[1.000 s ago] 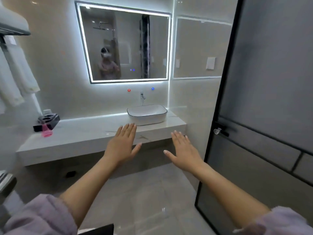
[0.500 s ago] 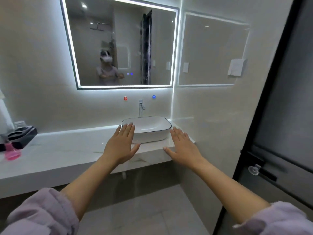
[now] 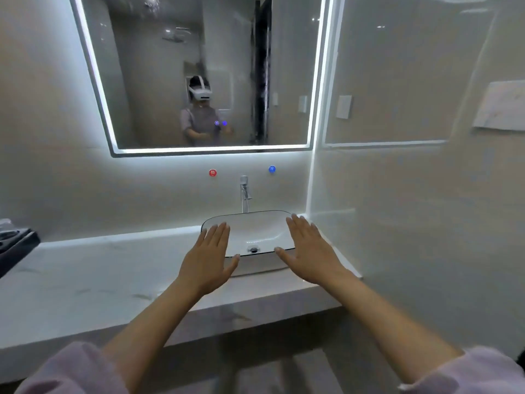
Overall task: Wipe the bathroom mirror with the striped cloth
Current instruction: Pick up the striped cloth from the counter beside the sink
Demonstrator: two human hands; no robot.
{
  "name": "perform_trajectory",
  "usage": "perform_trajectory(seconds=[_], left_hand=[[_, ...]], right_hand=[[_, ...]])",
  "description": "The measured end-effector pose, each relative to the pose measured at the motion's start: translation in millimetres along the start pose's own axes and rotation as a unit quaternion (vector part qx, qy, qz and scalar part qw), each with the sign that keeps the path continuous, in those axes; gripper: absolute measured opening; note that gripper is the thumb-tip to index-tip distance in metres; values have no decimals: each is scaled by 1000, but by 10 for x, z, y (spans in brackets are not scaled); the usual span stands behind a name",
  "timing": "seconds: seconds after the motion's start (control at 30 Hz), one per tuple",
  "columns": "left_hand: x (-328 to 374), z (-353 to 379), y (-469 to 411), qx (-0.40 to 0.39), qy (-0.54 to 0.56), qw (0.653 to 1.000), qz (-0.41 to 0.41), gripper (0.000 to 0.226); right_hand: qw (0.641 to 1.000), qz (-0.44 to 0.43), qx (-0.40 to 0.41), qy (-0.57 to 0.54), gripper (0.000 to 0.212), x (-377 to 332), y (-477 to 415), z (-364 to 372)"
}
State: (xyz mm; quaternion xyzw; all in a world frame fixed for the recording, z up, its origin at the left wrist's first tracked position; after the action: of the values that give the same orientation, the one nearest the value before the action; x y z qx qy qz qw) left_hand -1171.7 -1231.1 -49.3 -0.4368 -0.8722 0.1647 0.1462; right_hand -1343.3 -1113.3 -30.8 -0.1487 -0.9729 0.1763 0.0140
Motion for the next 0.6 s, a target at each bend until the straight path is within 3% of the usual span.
perform_trajectory(seconds=[0.27,0.6], left_hand=[[-436,406,-1390,25,-1,996,-90,73],[-982,780,-2456,40,-26,991,-126,76]], right_hand=[[998,-68,5,3,77,702,-1640,375],[993,-112,11,-20,78,955,-3029,958]])
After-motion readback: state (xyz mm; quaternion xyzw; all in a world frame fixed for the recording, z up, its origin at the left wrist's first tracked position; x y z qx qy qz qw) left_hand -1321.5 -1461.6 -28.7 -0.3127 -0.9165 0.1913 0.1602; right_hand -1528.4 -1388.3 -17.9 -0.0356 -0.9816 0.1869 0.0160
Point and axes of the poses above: each hand's wrist, its own y-axis away from the middle knuckle, its own z-axis out of the palm, x = y × z, the point moved 7 cm from there along -y, towards the middle knuckle, and after that the axes turned 8 degrees about y, right-handed, at the moved point
